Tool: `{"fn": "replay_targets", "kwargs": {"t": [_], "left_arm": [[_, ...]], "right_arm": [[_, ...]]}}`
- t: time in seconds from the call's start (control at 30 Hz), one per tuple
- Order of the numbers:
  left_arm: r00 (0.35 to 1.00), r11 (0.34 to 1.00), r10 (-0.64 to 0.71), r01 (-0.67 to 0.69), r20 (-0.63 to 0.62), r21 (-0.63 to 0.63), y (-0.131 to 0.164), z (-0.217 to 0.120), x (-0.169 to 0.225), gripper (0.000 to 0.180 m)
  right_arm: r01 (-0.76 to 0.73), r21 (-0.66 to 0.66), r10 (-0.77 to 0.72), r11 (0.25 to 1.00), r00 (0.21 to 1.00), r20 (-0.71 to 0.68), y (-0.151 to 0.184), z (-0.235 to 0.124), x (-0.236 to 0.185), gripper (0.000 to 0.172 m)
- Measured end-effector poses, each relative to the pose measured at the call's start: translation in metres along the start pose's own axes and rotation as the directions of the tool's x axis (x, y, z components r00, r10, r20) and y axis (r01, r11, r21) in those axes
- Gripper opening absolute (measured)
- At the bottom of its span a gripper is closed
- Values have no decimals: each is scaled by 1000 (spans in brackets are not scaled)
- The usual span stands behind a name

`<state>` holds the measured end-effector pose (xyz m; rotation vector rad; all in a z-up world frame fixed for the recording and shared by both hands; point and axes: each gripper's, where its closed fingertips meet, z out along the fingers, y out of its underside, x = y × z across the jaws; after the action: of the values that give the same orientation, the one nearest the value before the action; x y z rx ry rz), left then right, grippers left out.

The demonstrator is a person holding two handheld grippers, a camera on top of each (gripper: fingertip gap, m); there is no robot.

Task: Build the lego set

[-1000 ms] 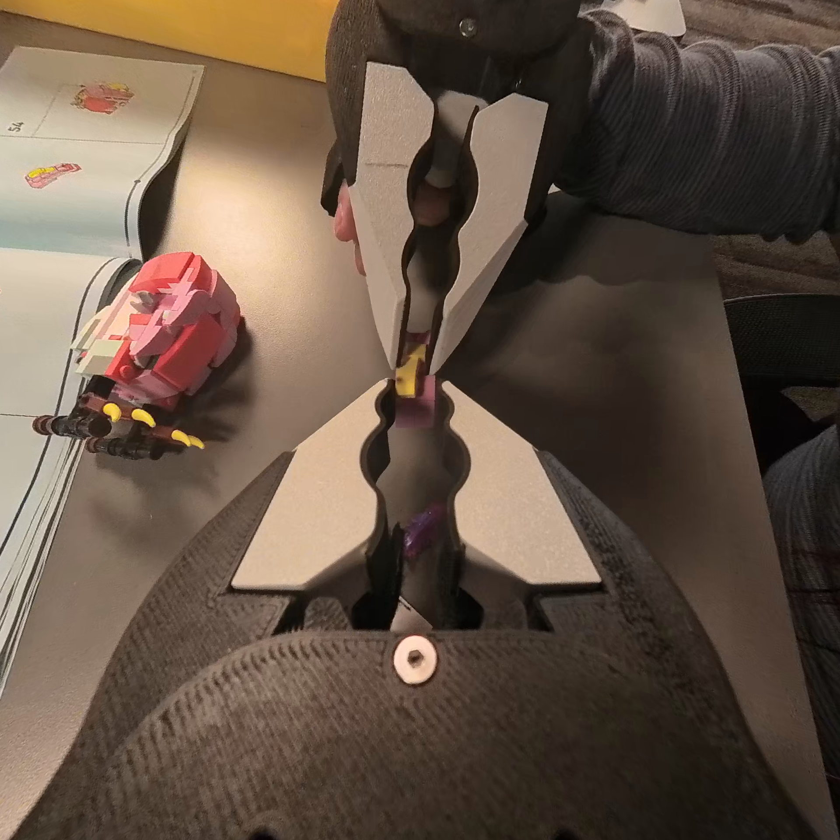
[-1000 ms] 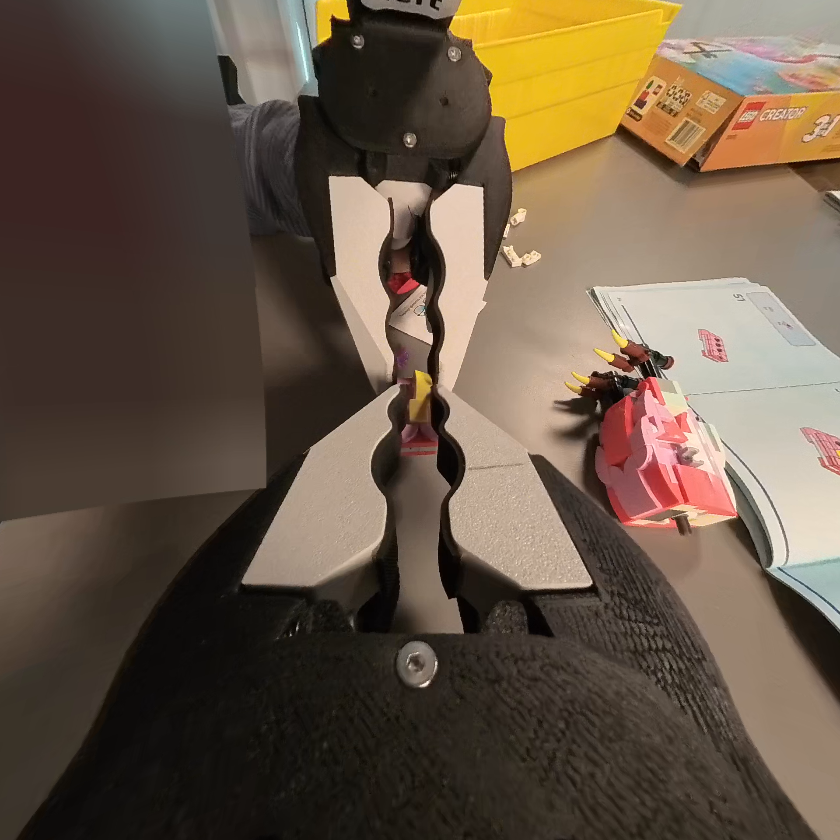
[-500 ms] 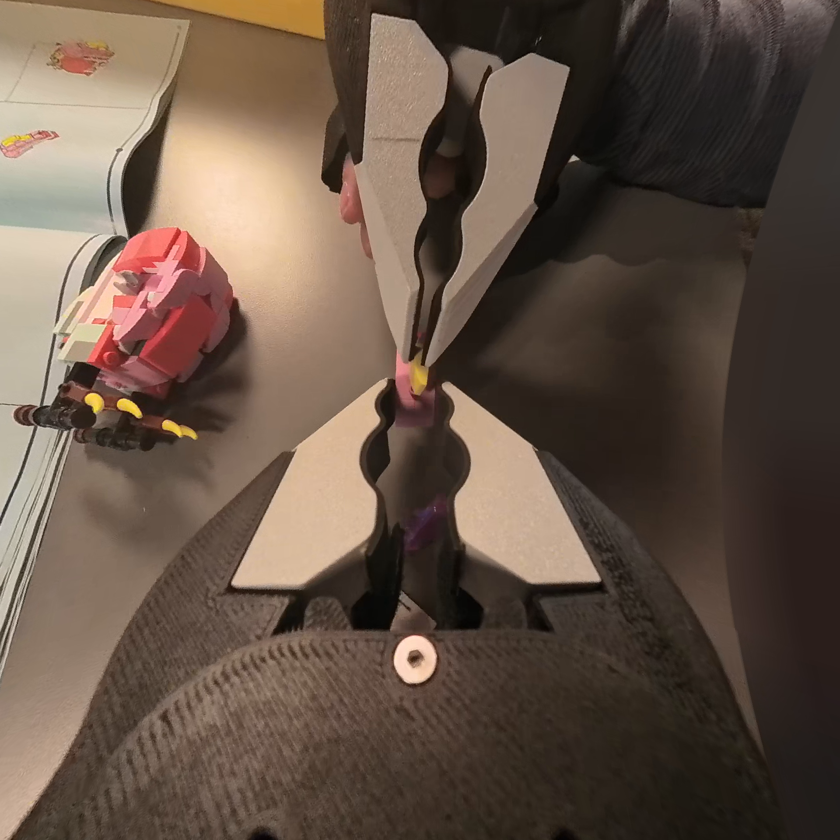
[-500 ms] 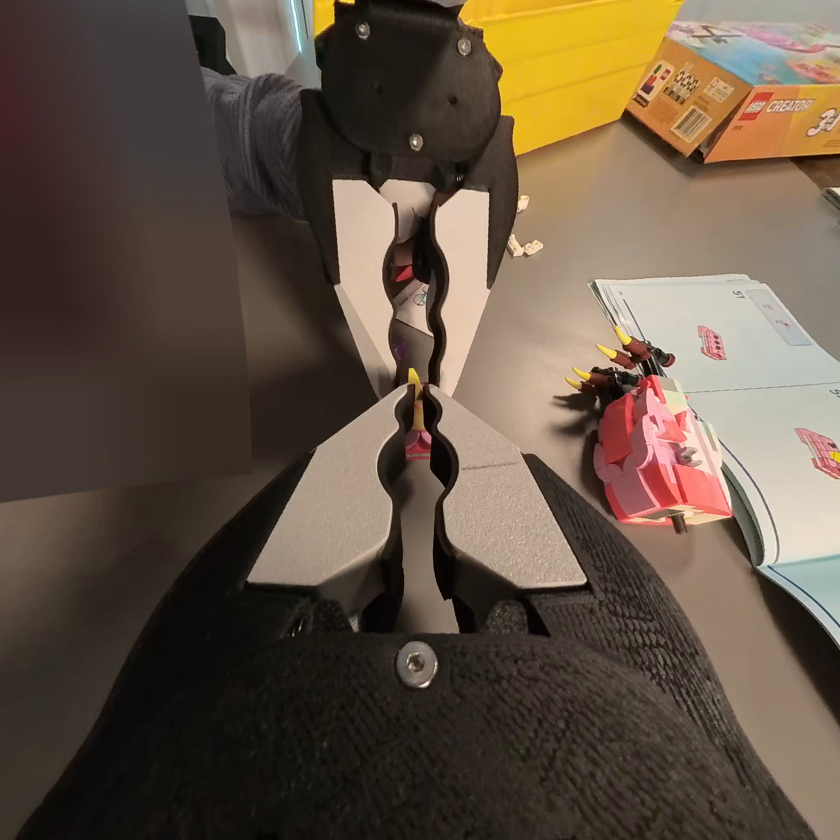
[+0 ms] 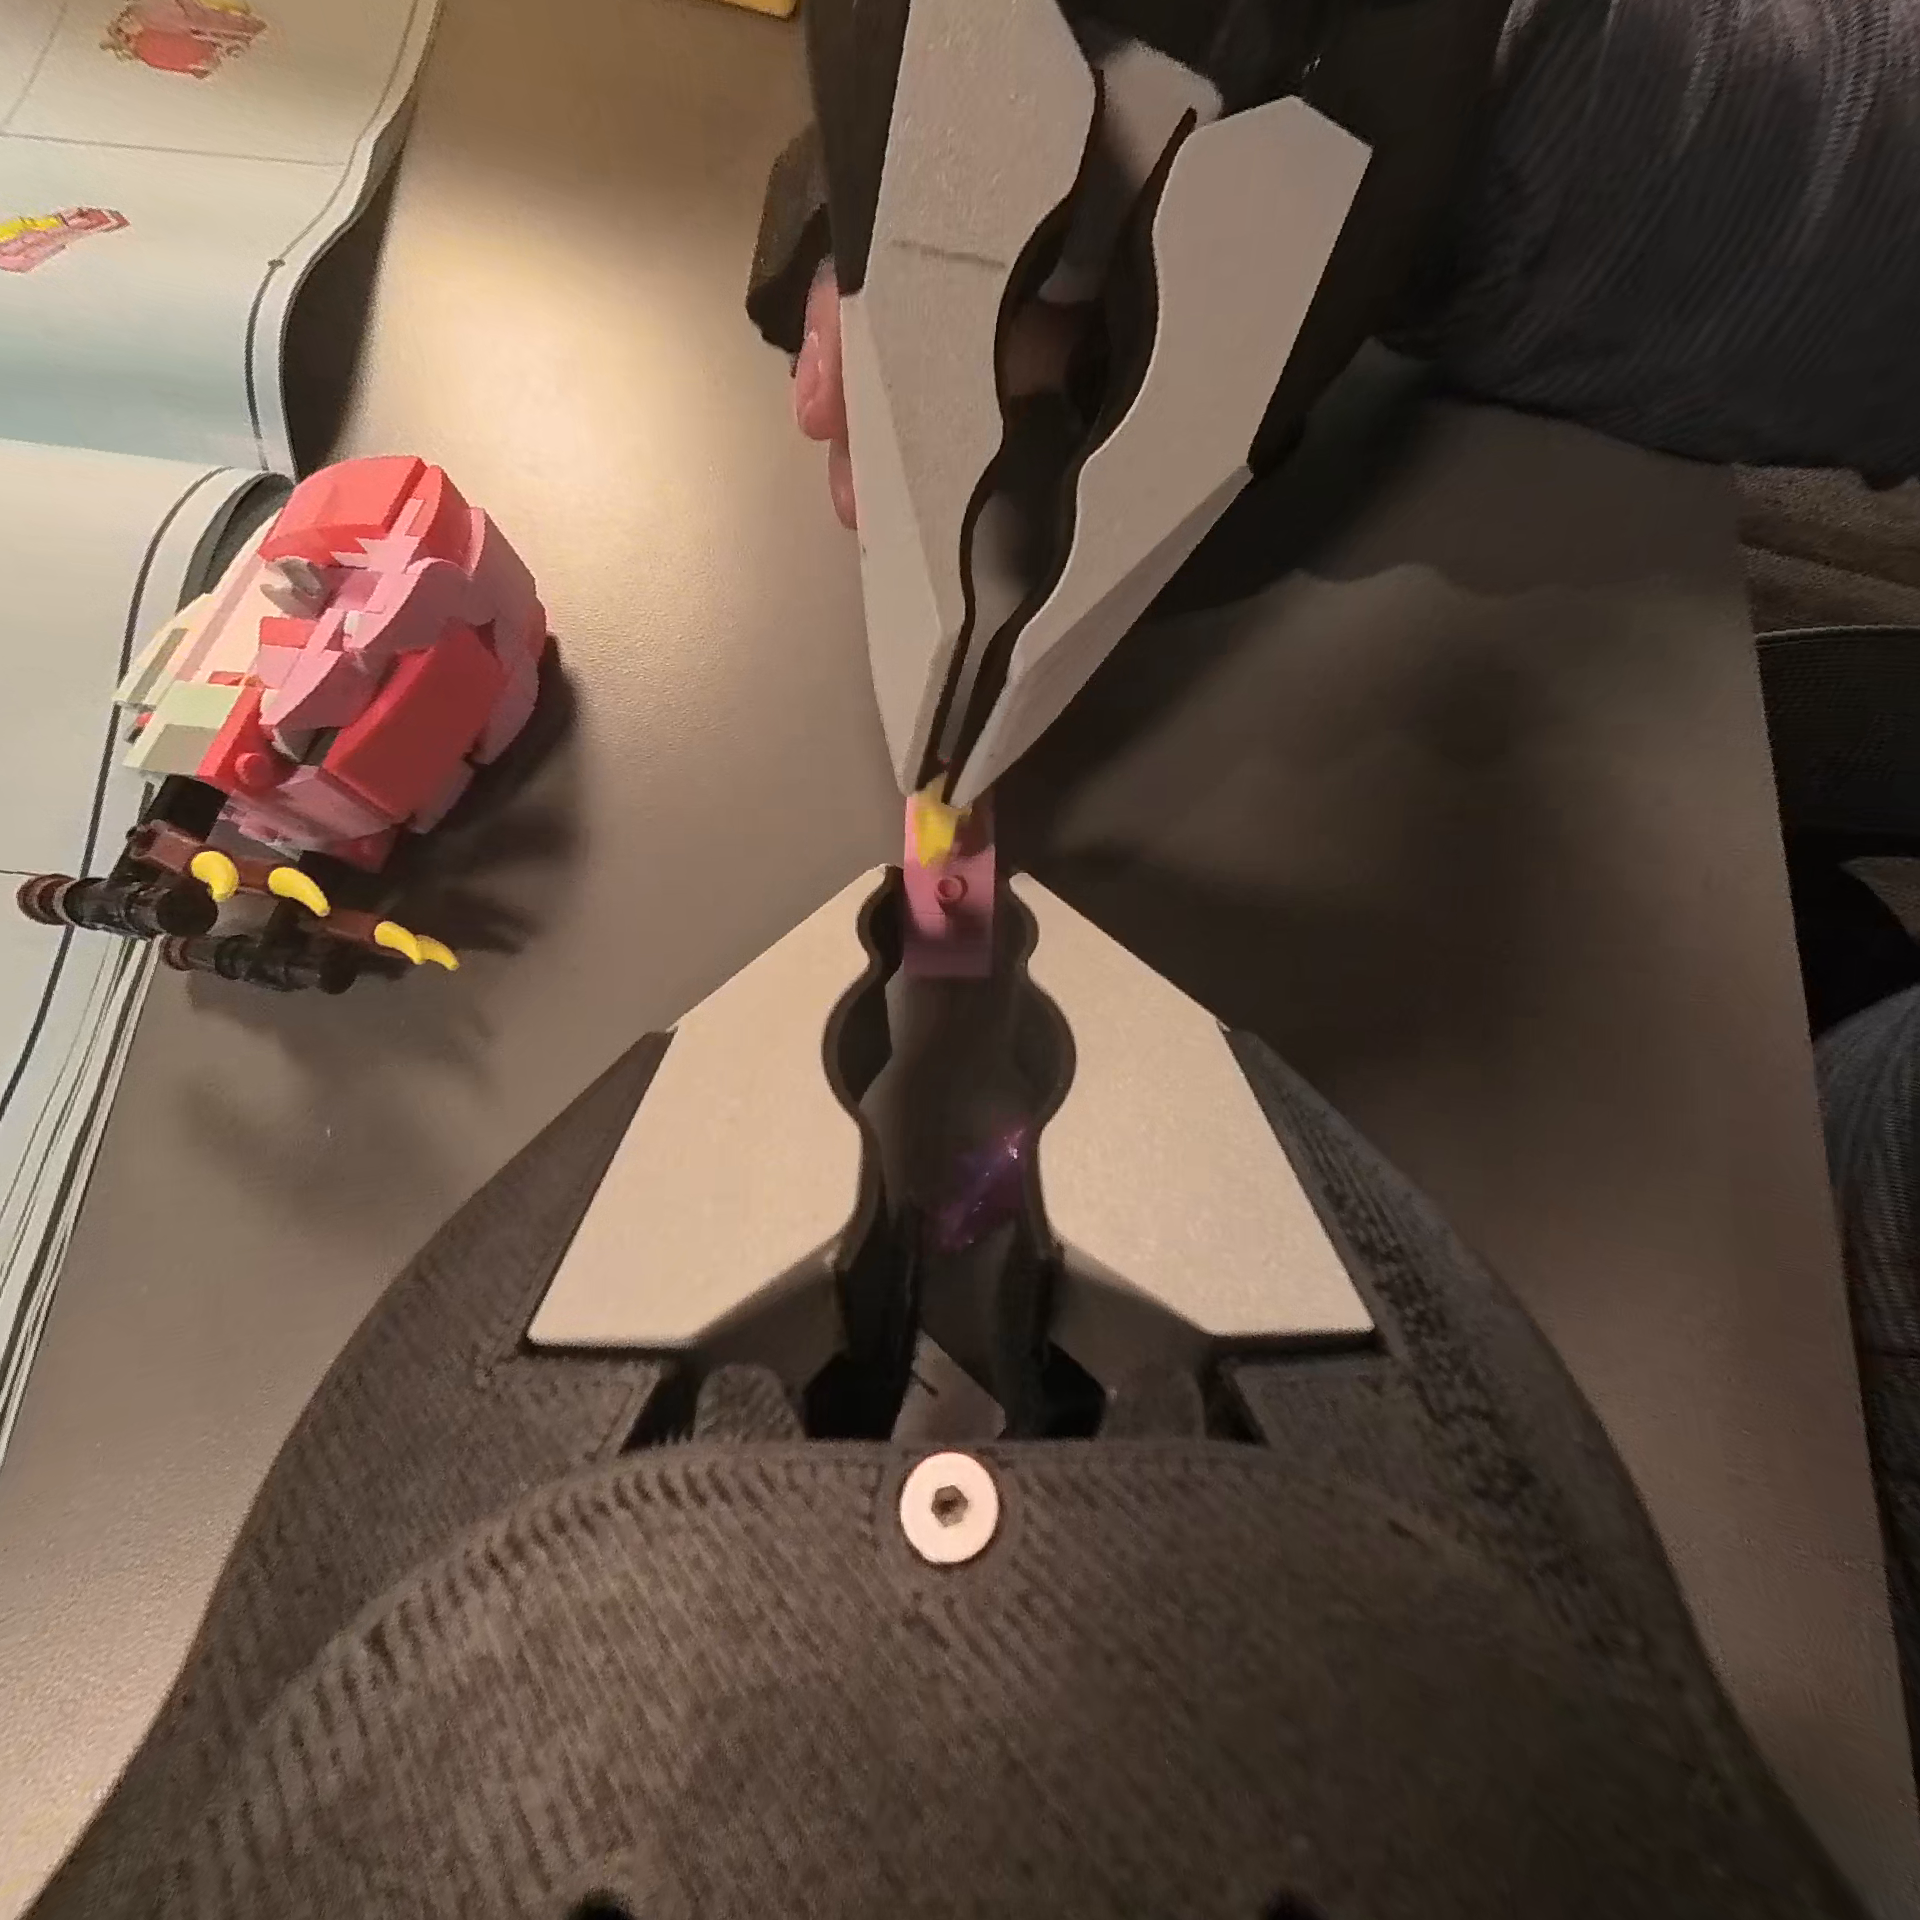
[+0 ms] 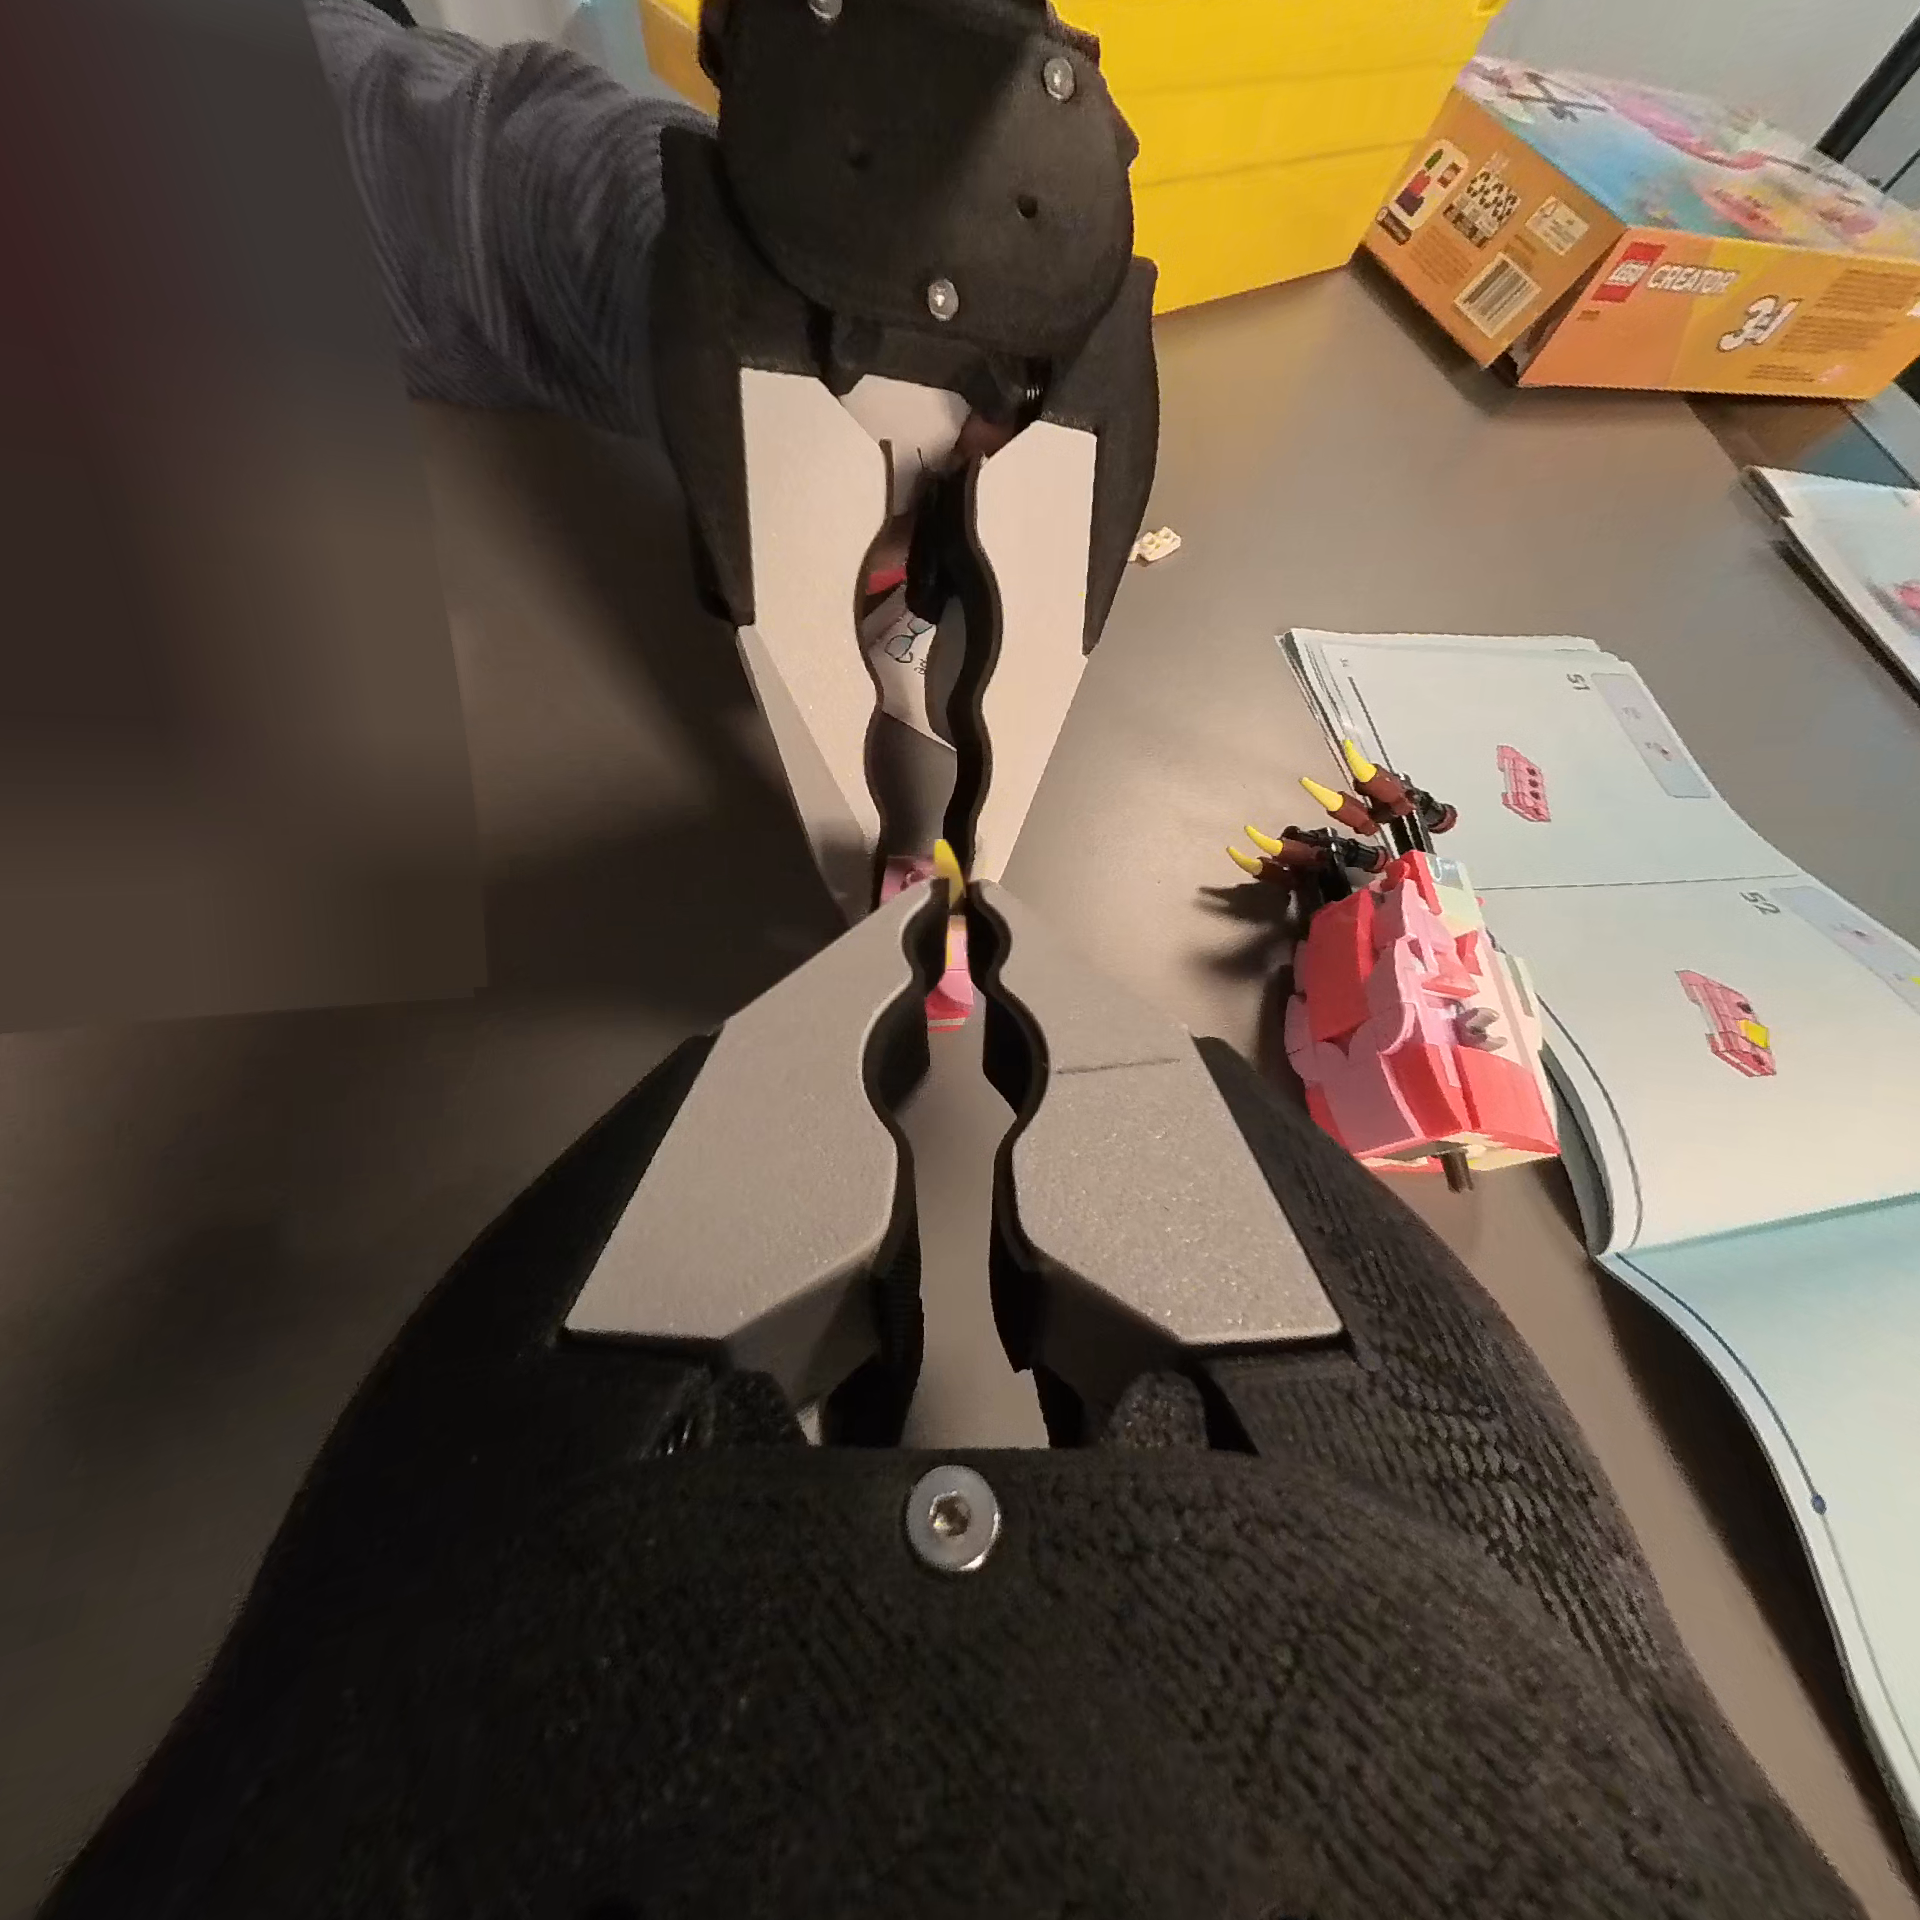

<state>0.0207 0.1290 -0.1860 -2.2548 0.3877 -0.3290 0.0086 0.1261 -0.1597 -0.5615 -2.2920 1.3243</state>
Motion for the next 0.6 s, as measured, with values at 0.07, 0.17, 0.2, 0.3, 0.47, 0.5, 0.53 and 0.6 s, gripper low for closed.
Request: {"fn": "replay_targets", "kwargs": {"t": [0.07,0.17,0.2,0.3,0.47,0.5,0.53,0.6], "left_arm": [[1000,1000,-1,1,0,0,0,0,0,16],[1000,1000,-12,12,5,3,0,-1,-2,16],[1000,1000,-21,21,6,7,-1,-1,-2,16],[999,999,-52,51,7,7,0,-3,-5,16],[996,996,-83,82,-30,-21,5,-2,-2,16],[996,996,-81,80,-36,-29,6,-1,-2,16],[996,996,-79,78,-37,-38,8,-1,-1,16],[996,996,-79,77,-44,-51,10,-1,-1,16]], "right_arm": [[17,-3,-17,1000,1000,-14,0,0,1,1],[62,-10,-62,998,997,-42,0,-1,3,2],[86,-20,-87,996,995,-54,0,-1,3,1],[182,-74,-188,981,978,-92,4,0,4,2],[377,-193,-407,906,900,-152,5,2,5,1],[422,-234,-462,876,873,-155,8,3,5,1],[464,-267,-513,845,845,-153,9,4,4,1],[543,-324,-609,775,779,-151,11,6,4,1]]}}
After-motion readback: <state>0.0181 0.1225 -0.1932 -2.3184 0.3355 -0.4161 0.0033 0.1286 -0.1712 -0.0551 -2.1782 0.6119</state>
